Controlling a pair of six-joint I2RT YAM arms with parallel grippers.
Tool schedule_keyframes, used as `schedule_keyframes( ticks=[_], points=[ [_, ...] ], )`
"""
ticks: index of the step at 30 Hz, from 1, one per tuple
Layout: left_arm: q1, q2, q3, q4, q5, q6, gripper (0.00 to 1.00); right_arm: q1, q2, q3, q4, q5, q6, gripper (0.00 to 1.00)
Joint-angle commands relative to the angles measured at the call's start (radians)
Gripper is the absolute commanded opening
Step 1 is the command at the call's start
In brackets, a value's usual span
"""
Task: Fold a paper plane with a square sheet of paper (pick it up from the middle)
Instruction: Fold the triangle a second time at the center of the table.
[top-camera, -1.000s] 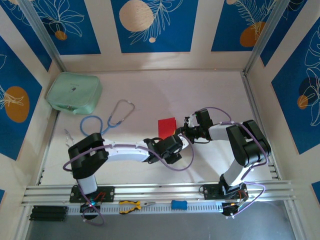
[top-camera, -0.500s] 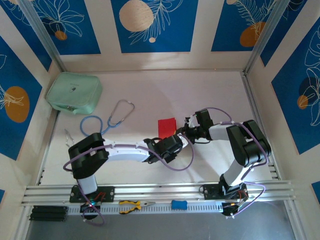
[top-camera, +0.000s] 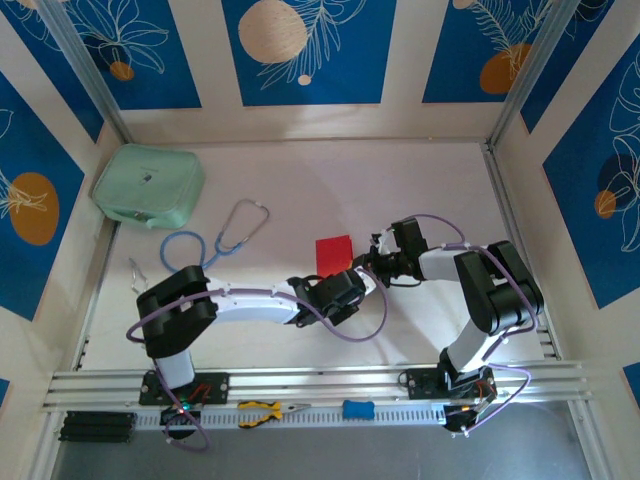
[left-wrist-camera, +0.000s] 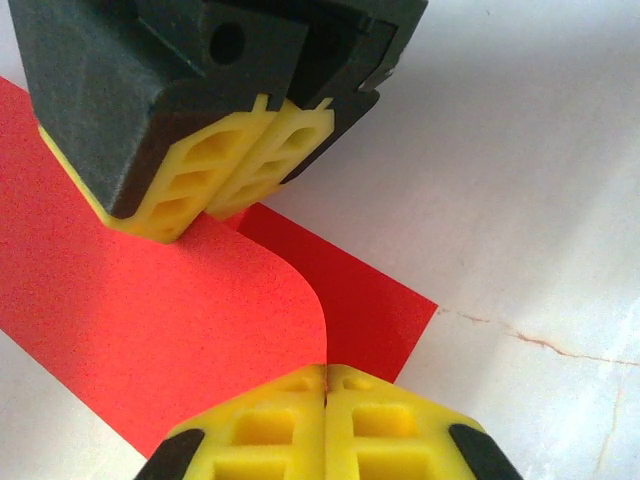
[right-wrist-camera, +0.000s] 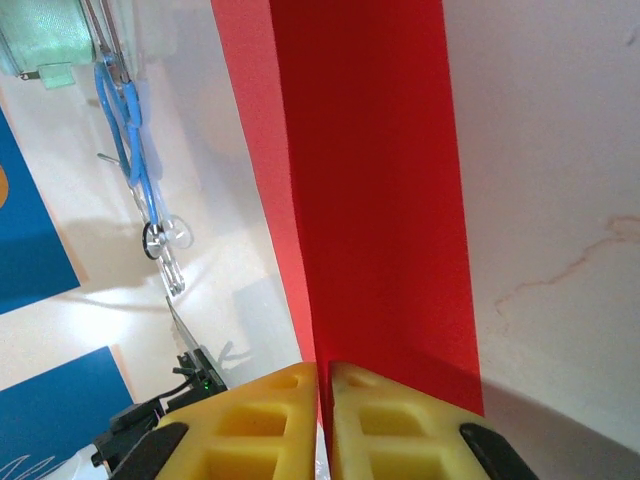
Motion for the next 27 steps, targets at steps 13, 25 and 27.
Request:
schedule_keyframes(
  ticks=[13,25,27],
  points=[
    [0.251,-0.091,-0.075,0.144,0.582,-0.310,0.00,-0.013,-0.296,-0.057,-0.284,0.241,-0.030,0.26],
    [0.288,-0.067,-0.081,0.166,0.652,-0.344,0.00,0.107,-0.247,-0.122,-0.095,0.150,0.057,0.09],
    [0.288,-0.063,-0.080,0.160,0.651,-0.342,0.00,0.113,-0.228,-0.117,-0.056,0.132,0.067,0.08]
  ],
)
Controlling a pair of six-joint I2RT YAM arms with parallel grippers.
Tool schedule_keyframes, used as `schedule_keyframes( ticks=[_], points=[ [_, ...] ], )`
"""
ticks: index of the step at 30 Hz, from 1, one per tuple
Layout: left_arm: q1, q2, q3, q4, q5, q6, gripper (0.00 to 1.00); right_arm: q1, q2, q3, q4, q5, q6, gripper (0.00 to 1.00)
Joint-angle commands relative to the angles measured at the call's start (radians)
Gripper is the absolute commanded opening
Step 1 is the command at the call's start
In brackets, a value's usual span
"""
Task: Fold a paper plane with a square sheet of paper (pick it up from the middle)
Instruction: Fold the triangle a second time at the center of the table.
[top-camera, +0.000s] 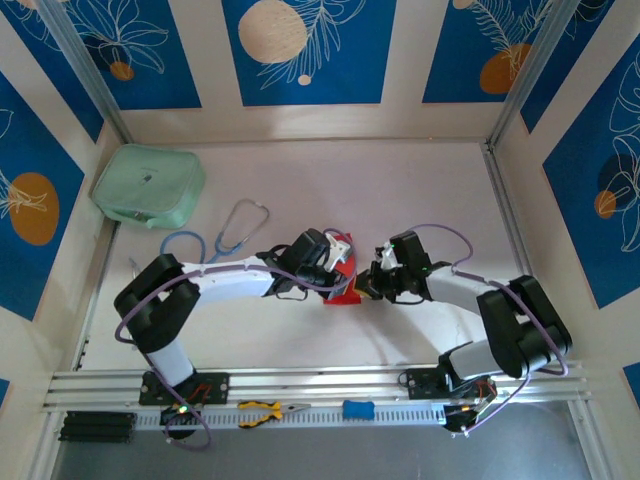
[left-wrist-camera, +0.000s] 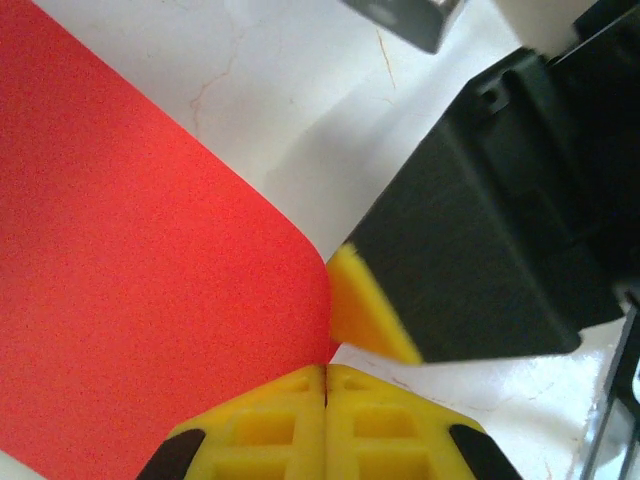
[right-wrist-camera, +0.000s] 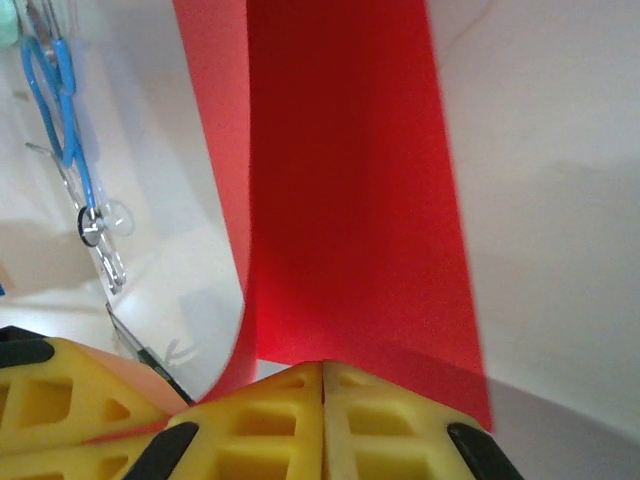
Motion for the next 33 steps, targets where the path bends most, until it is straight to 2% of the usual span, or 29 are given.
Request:
schedule_keyframes(
  ticks=[1,7,15,19,23,33],
  points=[
    [0.005,0.012,0.001,0.005,0.035,-0.009,0.02,0.014,0.027,0.009,0.081,-0.050,0.034,0.07],
    [0.008,0.027,0.009,-0.009,0.014,-0.003,0.09,0.013,0.025,0.004,0.074,-0.038,0.029,0.06],
    [0.009,0.044,0.027,-0.017,0.014,0.004,0.12,0.008,0.033,-0.003,0.088,-0.060,0.027,0.06],
    [0.012,0.046,0.027,-0.017,0.018,0.004,0.11,0.006,0.042,-0.004,0.097,-0.065,0.028,0.06],
    [0.015,0.045,0.025,-0.015,0.026,0.010,0.02,0.006,0.045,-0.006,0.100,-0.066,0.028,0.06],
    [0.032,0.014,-0.003,0.002,0.033,0.002,0.00,0.024,-0.011,-0.007,-0.080,0.121,0.058,0.09]
  ],
)
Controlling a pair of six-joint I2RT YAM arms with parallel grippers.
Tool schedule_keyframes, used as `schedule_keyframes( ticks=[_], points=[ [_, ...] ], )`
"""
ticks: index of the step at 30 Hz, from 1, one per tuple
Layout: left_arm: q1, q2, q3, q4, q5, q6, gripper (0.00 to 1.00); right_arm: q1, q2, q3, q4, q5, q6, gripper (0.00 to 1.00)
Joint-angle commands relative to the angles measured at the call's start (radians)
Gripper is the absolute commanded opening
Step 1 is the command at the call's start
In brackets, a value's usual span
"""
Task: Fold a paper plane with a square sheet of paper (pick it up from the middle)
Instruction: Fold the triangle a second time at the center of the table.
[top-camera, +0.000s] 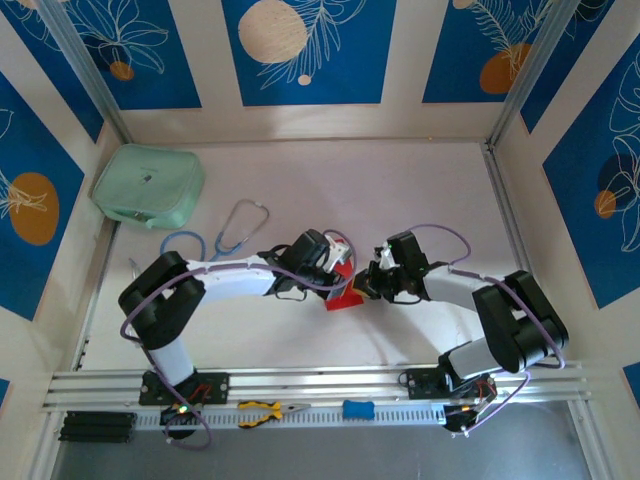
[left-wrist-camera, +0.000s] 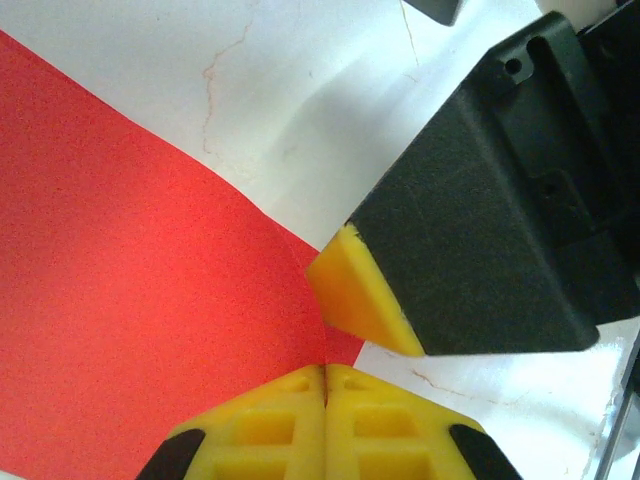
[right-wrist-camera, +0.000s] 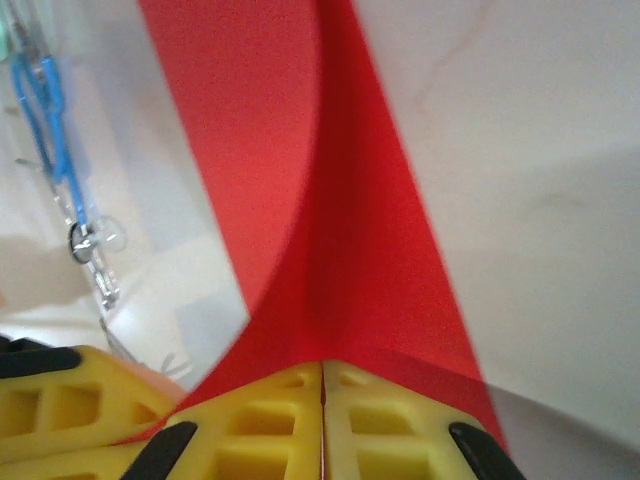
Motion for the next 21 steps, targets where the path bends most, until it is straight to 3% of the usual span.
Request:
schedule_keyframes(
  ticks=[1,10,21],
  points=[
    [0.012,-0.022,-0.013,0.020,0.017,-0.003,0.00,0.015,-0.039,-0.006,-0.113,0.085,0.035,0.09],
    [0.015,-0.035,-0.021,-0.030,0.032,-0.010,0.00,0.034,-0.141,0.003,-0.293,0.192,0.156,0.10],
    [0.015,-0.039,-0.003,-0.095,0.019,0.002,0.00,0.037,-0.188,0.029,-0.410,0.245,0.167,0.10]
  ],
)
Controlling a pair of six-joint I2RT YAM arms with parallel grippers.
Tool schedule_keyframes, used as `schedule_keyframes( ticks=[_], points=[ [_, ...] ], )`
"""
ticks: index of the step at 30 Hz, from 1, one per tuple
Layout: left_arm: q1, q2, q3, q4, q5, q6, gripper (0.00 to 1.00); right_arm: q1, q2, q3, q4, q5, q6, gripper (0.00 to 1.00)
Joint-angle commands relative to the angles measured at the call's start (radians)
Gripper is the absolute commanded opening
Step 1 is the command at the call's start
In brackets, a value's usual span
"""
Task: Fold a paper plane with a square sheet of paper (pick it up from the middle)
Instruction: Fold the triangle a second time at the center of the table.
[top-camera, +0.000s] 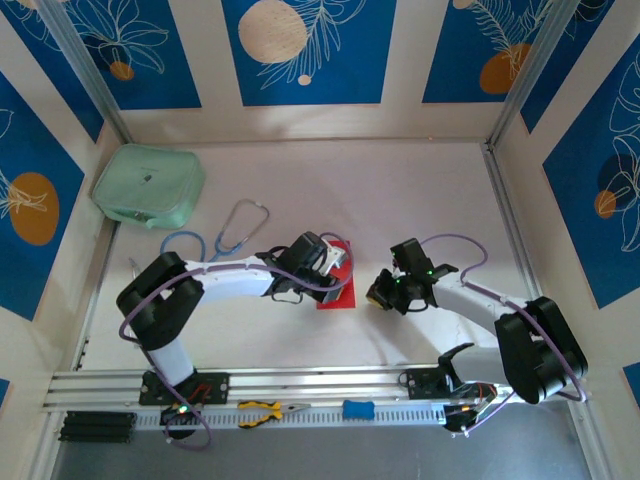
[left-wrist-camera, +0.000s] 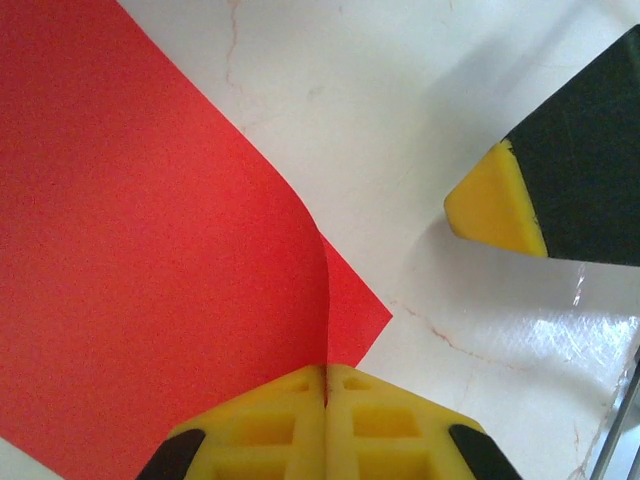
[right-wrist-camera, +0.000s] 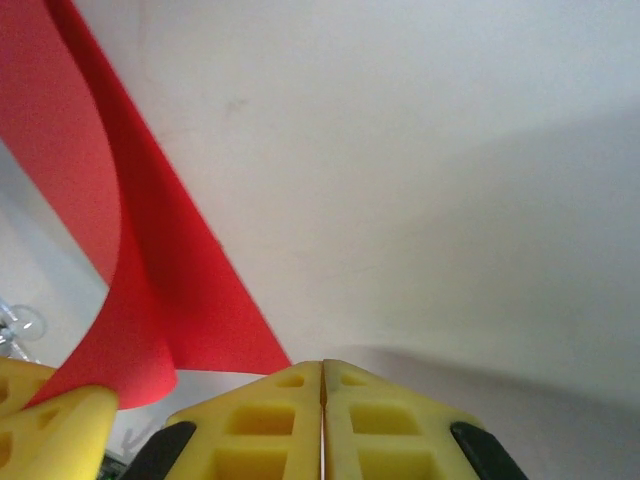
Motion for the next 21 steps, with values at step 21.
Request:
schedule_keyframes(
  ticks=[21],
  points=[
    [0.011,-0.007,0.040,-0.042,0.021,0.031,0.00,0.029,-0.053,-0.038,0.001,0.047,0.033,0.10]
  ],
)
